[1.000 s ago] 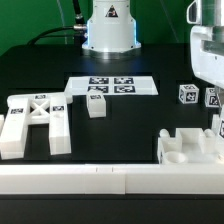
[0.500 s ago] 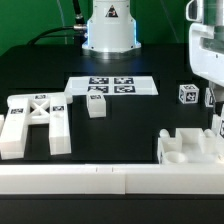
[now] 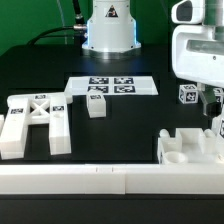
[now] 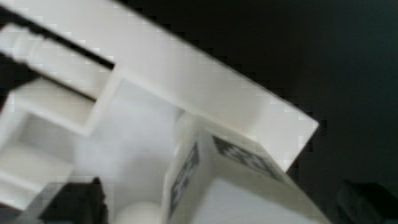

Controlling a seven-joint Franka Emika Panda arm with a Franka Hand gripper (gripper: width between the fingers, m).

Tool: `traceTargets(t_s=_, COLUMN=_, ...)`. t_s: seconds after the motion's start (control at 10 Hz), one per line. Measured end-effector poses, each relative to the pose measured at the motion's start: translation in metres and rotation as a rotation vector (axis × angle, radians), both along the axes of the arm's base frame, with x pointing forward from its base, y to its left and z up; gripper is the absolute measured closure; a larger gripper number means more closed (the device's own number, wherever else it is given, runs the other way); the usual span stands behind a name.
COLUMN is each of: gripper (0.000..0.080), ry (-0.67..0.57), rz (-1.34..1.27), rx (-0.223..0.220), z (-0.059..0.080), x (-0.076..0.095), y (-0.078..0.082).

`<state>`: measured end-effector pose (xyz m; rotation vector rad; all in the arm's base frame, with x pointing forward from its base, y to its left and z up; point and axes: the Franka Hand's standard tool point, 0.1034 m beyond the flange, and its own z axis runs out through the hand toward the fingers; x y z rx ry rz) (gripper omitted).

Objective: Assemble chair

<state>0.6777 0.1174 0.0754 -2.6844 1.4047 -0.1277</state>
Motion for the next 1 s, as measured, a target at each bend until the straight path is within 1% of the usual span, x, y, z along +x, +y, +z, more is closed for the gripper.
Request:
traceTargets(t_s=0.1, gripper=0.0151, ry=-0.002, rz=0.042, rx=-0.006, z=0.0, x=0.0, y=-0.0001)
traceTargets(t_s=0.2, gripper=0.0151, ry=-0.001, rz=0.137, rx=-0.022, z=-0.0003, x=-0.0009, y=-0.0002)
traceTargets(t_s=0.3, gripper=0.0151, ry=0.04, rz=0.269, rx=-0.07, z=0.0002, x=-0.0063, y=0.0016)
traceTargets(t_s=0.4, gripper=0.0151, ry=0.047, rz=0.381, rx=-0.107, z=0.0017, x=-0.0061, y=0.0023)
traceTargets(t_s=0.5, gripper=0.0151, ry=0.045, rz=0.484, rx=-0.127, z=0.0018, x=-0.006, y=0.0018)
traceTargets(t_s=0.6, gripper=0.0151, ry=0.043, rz=0.653, rx=-0.154, z=0.0022, x=-0.0057, y=0.0005)
traceTargets(t_s=1.0, gripper=0.0151, ry=0.036, rz=1.0, rx=-0.194, z=0.0042, x=-0.0028, y=-0.0044)
